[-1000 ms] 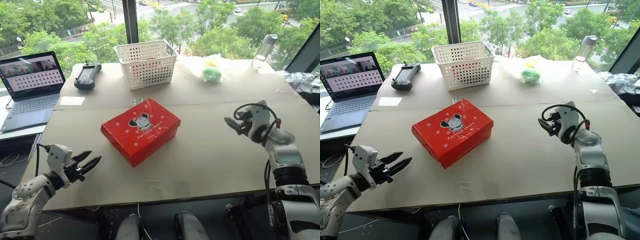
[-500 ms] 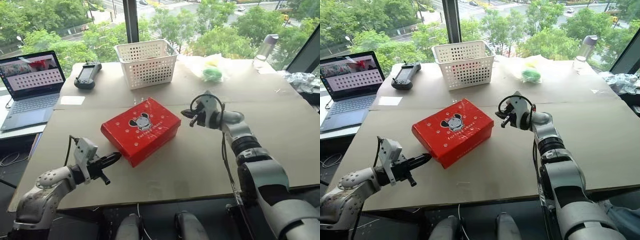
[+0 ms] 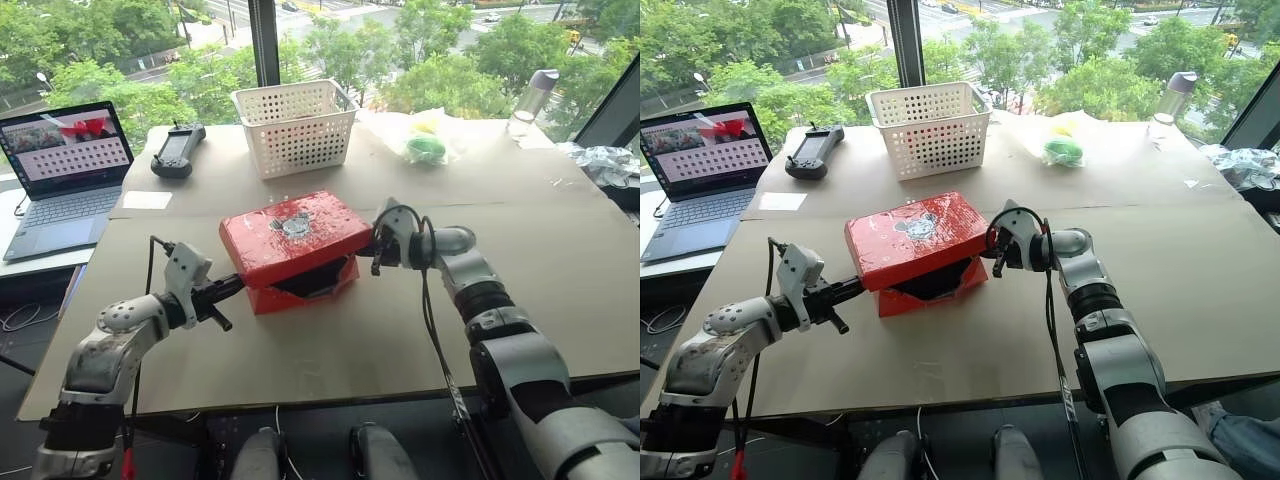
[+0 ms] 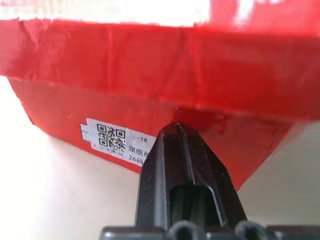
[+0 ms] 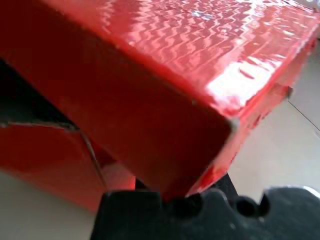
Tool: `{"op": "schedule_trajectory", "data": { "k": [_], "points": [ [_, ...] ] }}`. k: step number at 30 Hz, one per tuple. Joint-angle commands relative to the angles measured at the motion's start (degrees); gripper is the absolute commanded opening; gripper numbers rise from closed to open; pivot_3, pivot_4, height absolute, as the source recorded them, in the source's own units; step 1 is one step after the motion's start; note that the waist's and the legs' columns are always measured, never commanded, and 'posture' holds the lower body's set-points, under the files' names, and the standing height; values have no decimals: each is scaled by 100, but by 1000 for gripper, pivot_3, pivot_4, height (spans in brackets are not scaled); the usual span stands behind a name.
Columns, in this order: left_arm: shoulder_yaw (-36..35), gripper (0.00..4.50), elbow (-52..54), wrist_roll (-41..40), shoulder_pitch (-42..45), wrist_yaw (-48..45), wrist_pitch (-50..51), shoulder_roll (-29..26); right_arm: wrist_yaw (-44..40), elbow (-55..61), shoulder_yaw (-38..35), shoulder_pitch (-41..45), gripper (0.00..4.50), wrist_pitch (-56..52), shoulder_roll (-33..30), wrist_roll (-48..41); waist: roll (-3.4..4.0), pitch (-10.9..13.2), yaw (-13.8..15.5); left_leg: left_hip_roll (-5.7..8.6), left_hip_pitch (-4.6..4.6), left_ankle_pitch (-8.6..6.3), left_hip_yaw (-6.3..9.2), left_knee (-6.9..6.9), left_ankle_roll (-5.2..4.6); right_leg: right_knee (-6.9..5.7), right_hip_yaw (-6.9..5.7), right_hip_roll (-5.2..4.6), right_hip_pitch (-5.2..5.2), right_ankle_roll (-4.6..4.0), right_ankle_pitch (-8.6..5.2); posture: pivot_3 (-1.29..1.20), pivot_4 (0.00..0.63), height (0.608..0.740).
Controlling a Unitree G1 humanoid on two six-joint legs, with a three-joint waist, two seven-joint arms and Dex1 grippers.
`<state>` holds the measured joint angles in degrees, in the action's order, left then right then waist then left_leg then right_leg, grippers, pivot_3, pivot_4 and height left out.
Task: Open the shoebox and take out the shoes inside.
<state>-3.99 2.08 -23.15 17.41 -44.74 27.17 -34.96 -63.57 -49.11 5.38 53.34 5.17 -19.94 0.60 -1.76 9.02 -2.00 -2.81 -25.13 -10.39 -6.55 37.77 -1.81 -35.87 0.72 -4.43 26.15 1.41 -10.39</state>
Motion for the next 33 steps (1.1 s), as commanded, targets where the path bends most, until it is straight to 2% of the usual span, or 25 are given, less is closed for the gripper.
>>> {"op": "schedule_trajectory", "data": {
  "k": [1,6,15,19,25,33],
  "points": [
    [777,0,-914,409,910,-534,-653,479,159,907,-176,-356,11,-366,-223,-226,0,0,111,5,0,1,-2,3,2,1,-3,-1,-4,0,-1,0,150,733],
    [1156,0,-2495,892,1847,-1051,-1396,1149,564,1843,-546,-988,11,-980,-755,-385,0,-1,251,14,-6,2,-9,9,4,11,-3,-11,-10,-14,-10,0,150,733],
    [1295,0,-3601,1137,2576,-1489,-1963,2066,1094,3283,-1179,-1885,11,-1927,-1428,-713,-1,-1,270,17,-17,4,1,10,-1,20,-1,-7,-9,10,-3,0,150,733],
    [1254,0,-4404,1311,3020,-1544,-2285,2418,1333,3834,-1572,-2333,11,-2309,-1777,-834,-2,0,302,22,-19,4,8,13,-2,21,-3,-7,-11,19,-6,0,150,733],
    [1104,0,-5051,1507,3278,-1666,-2721,2265,1505,4182,-1620,-2613,11,-2595,-1924,-894,-3,0,233,20,-20,4,15,15,-3,31,1,-2,-12,36,-12,0,150,733],
    [785,0,-4470,1325,2801,-2082,-2666,1464,1682,4374,-1784,-3004,11,-2779,-2115,-1039,-4,1,126,14,-22,4,22,14,-3,23,0,2,-7,48,-1,0,150,733]
  ]
}}
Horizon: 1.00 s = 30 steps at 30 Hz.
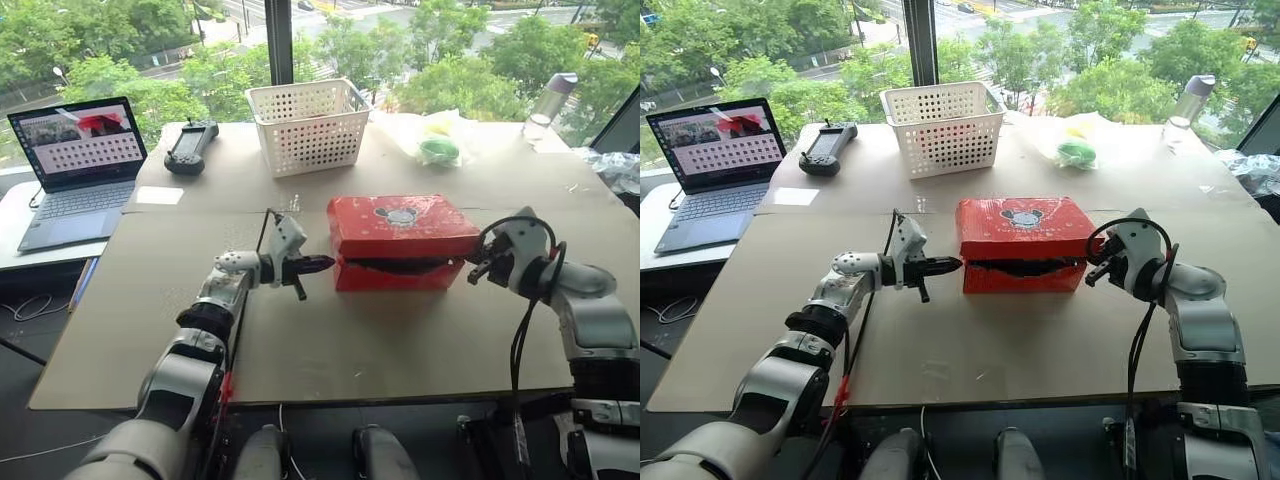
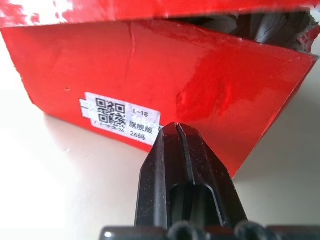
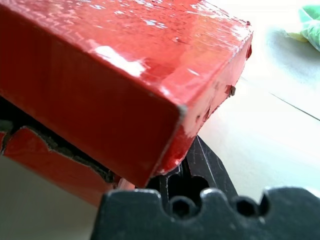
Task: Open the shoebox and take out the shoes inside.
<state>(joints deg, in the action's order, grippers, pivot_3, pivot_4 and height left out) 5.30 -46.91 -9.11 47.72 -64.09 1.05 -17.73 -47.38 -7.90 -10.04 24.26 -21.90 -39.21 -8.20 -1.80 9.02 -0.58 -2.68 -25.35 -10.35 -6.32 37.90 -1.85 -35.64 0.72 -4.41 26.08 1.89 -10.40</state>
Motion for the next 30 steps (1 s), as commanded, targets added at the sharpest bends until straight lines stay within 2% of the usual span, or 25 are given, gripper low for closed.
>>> {"op": "schedule_trajectory", "data": {
  "k": [1,4,8,15,18,22,30],
  "points": [
    [-180,0,607,-116,-357,-154,-1,-342,109,280,-307,-156,11,-92,-222,-179,0,0,-28,-1,0,0,1,0,0,0,1,0,0,-2,1,0,150,733],
    [-277,0,1276,-226,-811,-162,204,-577,161,362,-583,-462,11,-200,-430,-278,0,0,-24,-2,0,0,2,0,0,-1,1,-2,1,-3,2,0,150,733],
    [-347,0,1996,-370,-1160,-54,550,-626,69,723,-755,-956,11,-385,-699,-418,0,0,20,-1,0,0,-1,0,0,-1,-1,-5,-1,-7,-3,0,150,733],
    [-384,0,2680,-605,-1525,0,876,-644,-1031,3053,-537,-2036,11,-1753,-1170,-1834,1,-1,-25,-9,9,0,8,-1,0,-6,7,1,0,6,-18,0,150,733],
    [-416,0,3114,-738,-1799,-43,1059,-753,-556,3542,-93,-1883,11,-2044,-859,-1926,0,0,-55,-16,17,-1,14,-1,1,-10,6,7,-2,7,-21,0,150,733],
    [-715,0,3806,-997,-2183,34,1351,-1085,558,3412,290,-1484,11,-2340,-128,-1570,-5,1,-54,-10,18,0,13,1,2,-10,7,-2,-1,-14,-30,0,150,733],
    [-1660,0,5347,-1814,-2906,293,2469,-2083,1608,3450,141,-1612,11,-2577,656,-1578,-12,1,4,-15,6,-2,10,-2,2,-8,6,-4,7,-29,-30,0,150,733]
  ]
}}
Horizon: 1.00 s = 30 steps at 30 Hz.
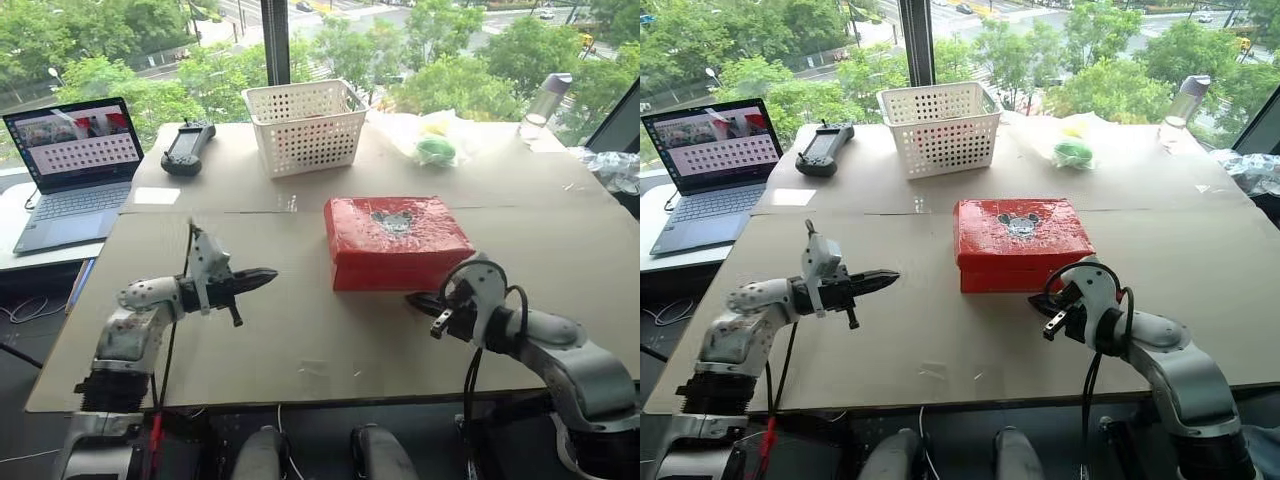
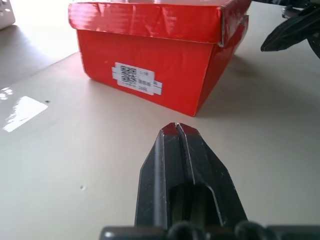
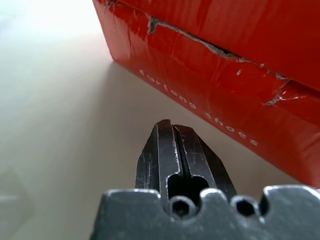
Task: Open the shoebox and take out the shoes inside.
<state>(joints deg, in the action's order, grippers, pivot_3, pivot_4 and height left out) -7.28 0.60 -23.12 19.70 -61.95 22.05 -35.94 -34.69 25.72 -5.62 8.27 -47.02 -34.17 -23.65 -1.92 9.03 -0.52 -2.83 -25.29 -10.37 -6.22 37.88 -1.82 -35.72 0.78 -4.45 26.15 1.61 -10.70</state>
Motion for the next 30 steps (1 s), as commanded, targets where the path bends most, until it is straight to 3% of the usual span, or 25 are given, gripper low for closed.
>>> {"op": "schedule_trajectory", "data": {
  "k": [1,6,18,25,30],
  "points": [
    [-483,0,763,-534,-171,95,517,-346,409,89,-330,-20,11,-73,212,-59,0,0,-4,0,0,0,-1,0,0,0,0,0,0,0,0,0,150,733],
    [-633,0,1390,-1027,-515,126,1047,-583,558,33,-337,85,11,-87,278,-78,1,0,-19,-2,7,-15,-4,0,27,2,1,-6,-4,16,-4,0,150,733],
    [-457,0,1639,-1174,-407,512,1141,-498,814,-699,166,1081,11,113,343,341,0,0,-37,0,7,-1,-9,0,3,2,0,3,-1,9,-5,0,150,733],
    [-423,0,1691,-1204,-413,577,1137,-526,803,-363,-2,1384,11,-104,477,39,0,0,-50,-1,7,-1,-9,0,2,1,1,5,1,7,-4,0,150,733],
    [-326,0,1738,-1185,-425,644,1123,-479,754,-563,5,2166,11,-200,364,-49,0,0,-56,-1,8,-1,-10,0,2,1,3,4,2,8,0,0,150,733]
  ]
}}
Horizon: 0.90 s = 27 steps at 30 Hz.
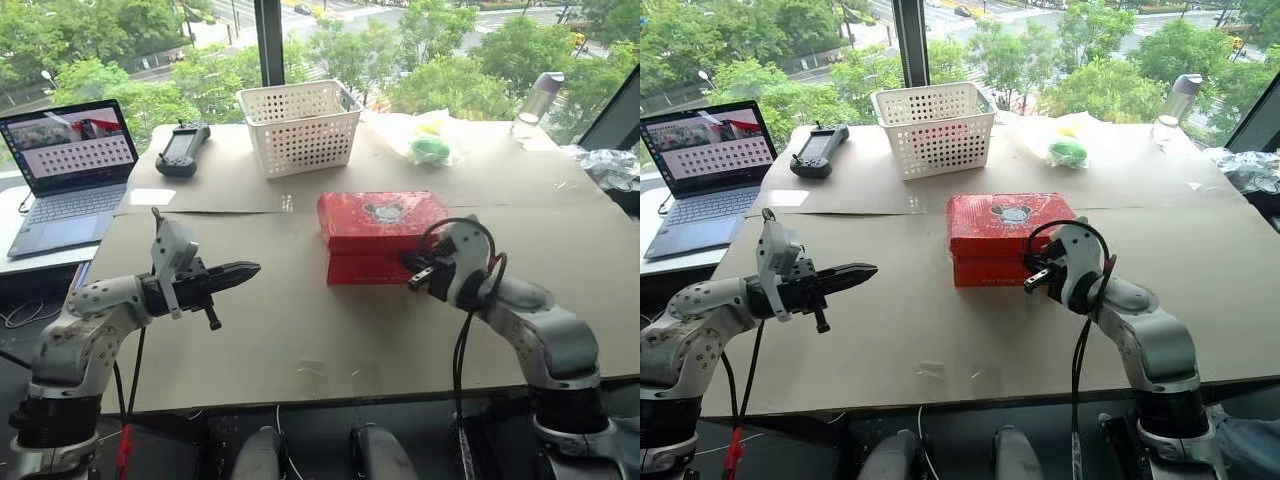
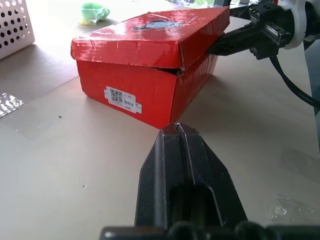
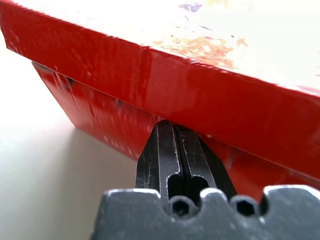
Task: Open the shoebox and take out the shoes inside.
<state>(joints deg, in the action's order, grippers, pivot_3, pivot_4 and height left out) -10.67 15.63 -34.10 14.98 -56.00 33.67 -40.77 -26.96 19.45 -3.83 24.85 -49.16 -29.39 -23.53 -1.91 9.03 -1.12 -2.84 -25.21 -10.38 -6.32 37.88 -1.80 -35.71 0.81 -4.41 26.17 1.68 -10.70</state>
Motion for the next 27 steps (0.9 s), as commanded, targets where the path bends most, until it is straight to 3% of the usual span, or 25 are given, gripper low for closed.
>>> {"op": "schedule_trajectory", "data": {
  "k": [1,6,10,13,15,22,27],
  "points": [
    [34,0,244,-86,45,66,-48,14,-67,-89,-102,767,11,48,-151,-22,0,0,11,0,0,0,0,0,0,0,-1,0,0,0,0,0,150,733],
    [115,0,303,-92,61,148,-54,80,-544,-1214,355,2203,11,420,-320,264,1,1,-1,0,-2,0,-3,-1,0,2,-2,-1,4,-21,9,0,150,733],
    [161,0,315,-104,89,202,-57,144,-803,-4282,1072,3881,11,1849,62,1223,1,1,-70,3,-2,1,-15,-2,-2,1,-1,2,6,-23,11,0,150,733],
    [200,0,367,-103,65,242,-49,187,-319,-6919,1073,4931,11,3126,455,1759,0,1,-138,2,3,1,-26,-4,-2,2,-5,5,0,-28,12,0,150,733],
    [202,0,461,-132,27,288,-21,204,-276,-7821,1054,5344,11,3614,529,1959,-1,2,-124,5,-2,1,-26,-8,-2,2,-7,4,1,-43,19,0,150,733],
    [130,0,496,-175,4,415,-43,208,-1225,-7449,944,5100,11,3769,235,2001,2,5,-120,9,-41,-16,-15,-13,6,3,-11,1,22,-4,29,0,150,733],
    [36,0,453,-227,44,456,-43,144,-1792,-5790,775,4541,11,2833,-245,1748,3,5,-118,7,-31,-17,-14,-11,8,-5,-13,3,18,-4,27,0,150,733]
  ]
}}
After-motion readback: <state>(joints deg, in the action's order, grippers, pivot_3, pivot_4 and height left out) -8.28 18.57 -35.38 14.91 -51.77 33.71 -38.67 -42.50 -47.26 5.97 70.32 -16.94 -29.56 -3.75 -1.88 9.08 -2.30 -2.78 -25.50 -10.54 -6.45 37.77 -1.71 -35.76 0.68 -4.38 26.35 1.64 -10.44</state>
